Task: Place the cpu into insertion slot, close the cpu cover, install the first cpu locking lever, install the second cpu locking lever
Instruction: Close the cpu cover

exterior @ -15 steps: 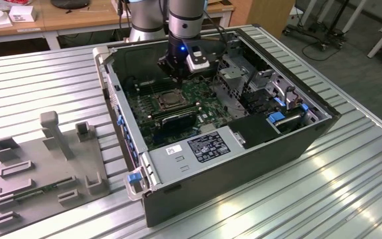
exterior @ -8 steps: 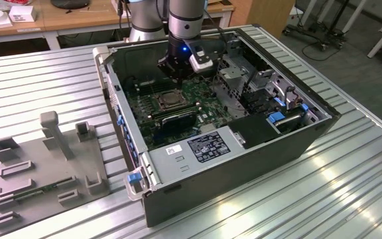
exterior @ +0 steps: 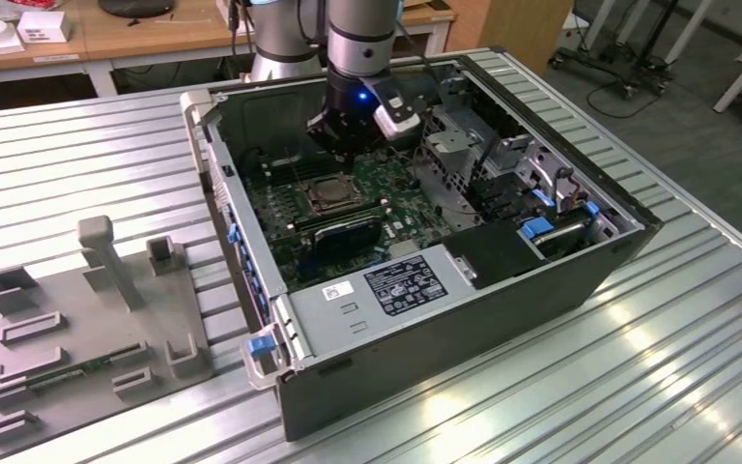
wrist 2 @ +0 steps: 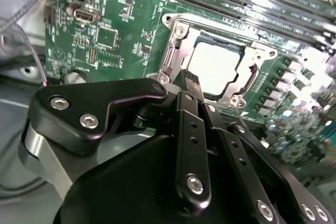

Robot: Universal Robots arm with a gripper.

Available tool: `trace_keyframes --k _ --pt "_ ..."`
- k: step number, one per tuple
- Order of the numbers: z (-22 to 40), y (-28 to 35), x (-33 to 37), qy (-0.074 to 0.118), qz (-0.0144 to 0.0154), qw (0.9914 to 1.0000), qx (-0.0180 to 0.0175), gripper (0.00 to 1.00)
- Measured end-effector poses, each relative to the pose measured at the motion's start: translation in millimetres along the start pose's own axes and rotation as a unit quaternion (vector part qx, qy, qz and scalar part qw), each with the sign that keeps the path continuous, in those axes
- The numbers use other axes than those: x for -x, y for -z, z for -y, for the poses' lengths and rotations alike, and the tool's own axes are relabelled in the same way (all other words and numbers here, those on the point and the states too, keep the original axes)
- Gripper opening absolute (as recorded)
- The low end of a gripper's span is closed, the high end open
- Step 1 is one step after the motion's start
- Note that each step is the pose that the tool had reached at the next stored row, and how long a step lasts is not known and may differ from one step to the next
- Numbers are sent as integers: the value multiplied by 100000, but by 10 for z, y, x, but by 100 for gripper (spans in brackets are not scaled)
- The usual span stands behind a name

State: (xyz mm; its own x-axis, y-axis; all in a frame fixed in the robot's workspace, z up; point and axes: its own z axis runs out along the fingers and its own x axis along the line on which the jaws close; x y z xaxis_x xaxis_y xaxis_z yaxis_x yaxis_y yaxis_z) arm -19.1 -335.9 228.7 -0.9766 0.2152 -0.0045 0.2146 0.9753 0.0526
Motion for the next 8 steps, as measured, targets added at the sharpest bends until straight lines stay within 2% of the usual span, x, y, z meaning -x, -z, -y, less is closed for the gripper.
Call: trace_keyframes --k 4,8 --pt "0 -8 0 3649 -188 99933 21 10" --pt "1 -17 0 7230 -379 99738 41 10"
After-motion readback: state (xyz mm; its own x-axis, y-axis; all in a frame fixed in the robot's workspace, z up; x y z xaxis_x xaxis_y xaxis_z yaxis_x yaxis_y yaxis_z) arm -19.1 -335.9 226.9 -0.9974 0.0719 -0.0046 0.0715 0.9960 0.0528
